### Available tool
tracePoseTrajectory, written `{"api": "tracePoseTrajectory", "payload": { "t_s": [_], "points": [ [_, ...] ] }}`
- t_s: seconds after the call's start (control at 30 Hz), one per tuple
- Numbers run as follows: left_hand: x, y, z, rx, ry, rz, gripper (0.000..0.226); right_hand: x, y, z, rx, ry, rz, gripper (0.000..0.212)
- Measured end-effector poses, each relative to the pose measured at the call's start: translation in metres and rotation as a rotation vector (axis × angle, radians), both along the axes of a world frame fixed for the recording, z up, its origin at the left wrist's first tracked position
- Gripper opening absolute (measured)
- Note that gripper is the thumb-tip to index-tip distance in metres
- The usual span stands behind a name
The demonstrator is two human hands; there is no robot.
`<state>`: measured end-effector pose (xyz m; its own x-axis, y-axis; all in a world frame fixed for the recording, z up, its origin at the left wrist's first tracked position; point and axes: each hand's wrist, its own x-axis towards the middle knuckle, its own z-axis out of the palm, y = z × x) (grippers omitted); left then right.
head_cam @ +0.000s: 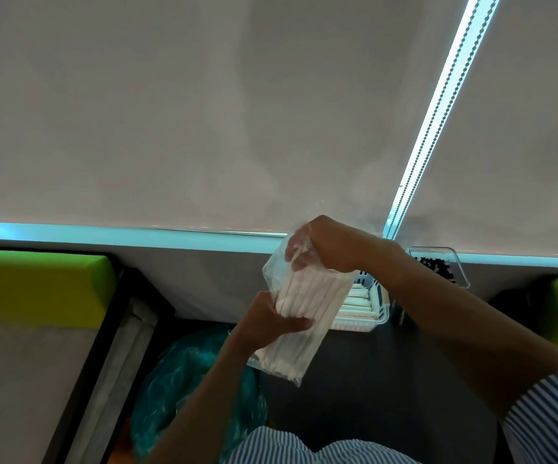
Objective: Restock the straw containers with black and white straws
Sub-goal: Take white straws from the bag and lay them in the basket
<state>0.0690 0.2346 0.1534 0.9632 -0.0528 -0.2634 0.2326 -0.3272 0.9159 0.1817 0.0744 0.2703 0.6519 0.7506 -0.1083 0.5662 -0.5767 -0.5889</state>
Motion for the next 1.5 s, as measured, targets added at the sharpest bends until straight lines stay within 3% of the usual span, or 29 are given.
{"api": "tracePoseTrajectory", "payload": {
  "t_s": [0.23,0.37,0.57,0.63,0.73,0.8,0.87,1.07,1.27,1.5],
  "points": [
    [0.000,-0.002,0.002,-0.018,0.006,0.015,0.041,0.004,-0.008,-0.002,0.045,-0.064,-0.054,0.021],
    [0.000,0.000,0.001,-0.042,0.009,0.032,0.040,0.005,-0.016,-0.003,-0.011,-0.034,-0.031,0.046],
    [0.001,-0.007,-0.002,-0.020,0.035,0.017,0.044,0.006,-0.022,0.003,-0.028,-0.102,-0.048,0.017],
    [0.002,-0.007,-0.003,-0.023,0.040,0.027,0.043,0.006,-0.022,0.004,0.025,-0.124,-0.086,0.037],
    [0.001,-0.005,-0.004,-0.043,0.028,0.037,0.044,0.000,-0.022,0.005,0.119,-0.051,-0.124,0.017],
    [0.000,-0.006,-0.004,-0.064,0.006,0.048,0.045,-0.002,-0.019,0.002,0.120,-0.015,-0.141,0.041],
    [0.000,-0.007,-0.002,-0.081,-0.007,0.043,0.042,-0.004,-0.016,-0.003,0.144,-0.028,-0.157,0.051],
    [0.002,-0.014,0.004,-0.087,-0.033,-0.025,0.041,-0.016,-0.009,-0.013,0.274,0.076,-0.126,0.038],
    [0.001,-0.013,0.000,-0.098,-0.008,0.017,0.046,-0.016,-0.013,-0.012,0.280,0.112,-0.250,0.029],
    [0.002,-0.011,-0.003,-0.062,-0.028,0.021,0.043,-0.020,-0.012,-0.007,0.706,0.291,-0.368,0.024]
  ]
}}
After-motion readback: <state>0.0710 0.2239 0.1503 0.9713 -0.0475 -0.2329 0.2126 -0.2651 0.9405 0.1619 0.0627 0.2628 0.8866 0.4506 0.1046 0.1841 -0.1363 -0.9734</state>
